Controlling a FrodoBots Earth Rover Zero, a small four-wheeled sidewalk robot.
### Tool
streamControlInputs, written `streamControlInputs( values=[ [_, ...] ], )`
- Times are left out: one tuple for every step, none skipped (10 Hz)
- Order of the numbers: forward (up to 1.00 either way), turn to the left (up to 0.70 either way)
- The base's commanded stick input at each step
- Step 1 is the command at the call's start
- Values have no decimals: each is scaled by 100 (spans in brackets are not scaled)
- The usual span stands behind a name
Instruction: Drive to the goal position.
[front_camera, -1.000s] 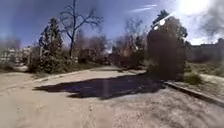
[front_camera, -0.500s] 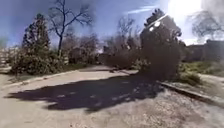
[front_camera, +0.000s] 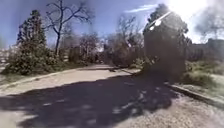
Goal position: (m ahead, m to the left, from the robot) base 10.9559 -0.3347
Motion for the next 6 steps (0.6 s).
streamControlInputs(
  values=[
    [100, 0],
    [100, 0],
    [100, 0],
    [100, 0],
    [100, 0],
    [100, 0]
  ],
)
